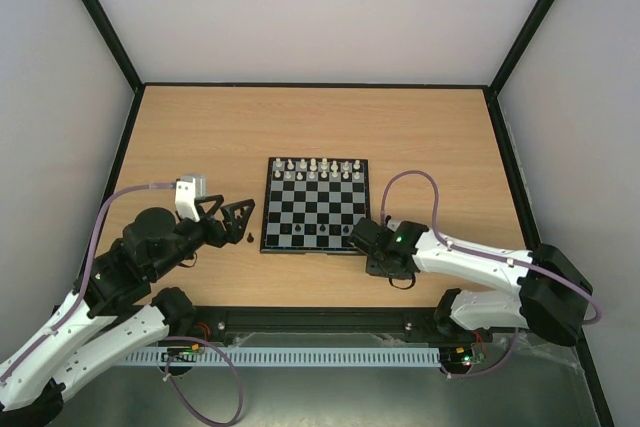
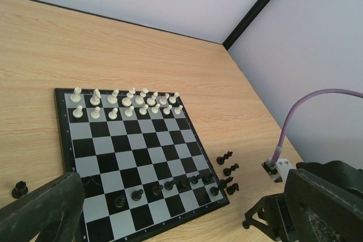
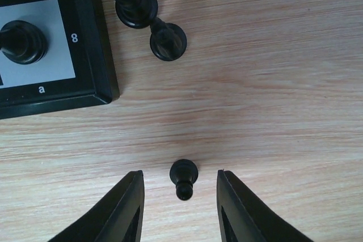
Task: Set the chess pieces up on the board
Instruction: Pick up the chess piece at the center of the board.
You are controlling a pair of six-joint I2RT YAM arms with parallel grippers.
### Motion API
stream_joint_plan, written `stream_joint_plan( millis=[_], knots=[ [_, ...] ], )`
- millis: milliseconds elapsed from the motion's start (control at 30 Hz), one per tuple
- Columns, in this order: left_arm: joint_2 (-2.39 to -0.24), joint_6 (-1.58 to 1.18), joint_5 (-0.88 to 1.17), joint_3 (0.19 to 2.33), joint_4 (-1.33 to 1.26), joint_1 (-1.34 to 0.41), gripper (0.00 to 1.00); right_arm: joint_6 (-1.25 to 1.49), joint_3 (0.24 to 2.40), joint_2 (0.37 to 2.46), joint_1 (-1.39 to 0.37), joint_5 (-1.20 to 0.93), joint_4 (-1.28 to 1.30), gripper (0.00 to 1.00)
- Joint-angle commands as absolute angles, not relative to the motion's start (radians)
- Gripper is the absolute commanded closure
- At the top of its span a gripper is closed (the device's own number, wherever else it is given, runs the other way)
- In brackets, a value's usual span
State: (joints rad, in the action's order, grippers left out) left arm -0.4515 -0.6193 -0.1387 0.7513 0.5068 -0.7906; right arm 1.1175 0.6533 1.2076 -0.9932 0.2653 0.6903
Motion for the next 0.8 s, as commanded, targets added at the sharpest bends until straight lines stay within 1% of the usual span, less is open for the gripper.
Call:
stream_joint_plan(
  millis=[0,367,667,767],
  knots=[
    [-0.443,-0.612,-0.139,0.741,0.489,-0.785,0.0,1.083,0.649,1.24,-0.979,0.253,0.696,0.65],
    [-0.447,-0.613,-0.145,0.738,0.492,-0.784,0.0,1.065,0.635,1.275,-0.976,0.233,0.686,0.74],
    [-0.454,-0.612,-0.147,0.739,0.491,-0.784,0.0,1.065,0.613,1.284,-0.976,0.223,0.682,0.76],
    [-0.454,-0.614,-0.147,0.738,0.491,-0.784,0.01,1.065,0.609,1.278,-0.976,0.222,0.679,0.8]
  ],
)
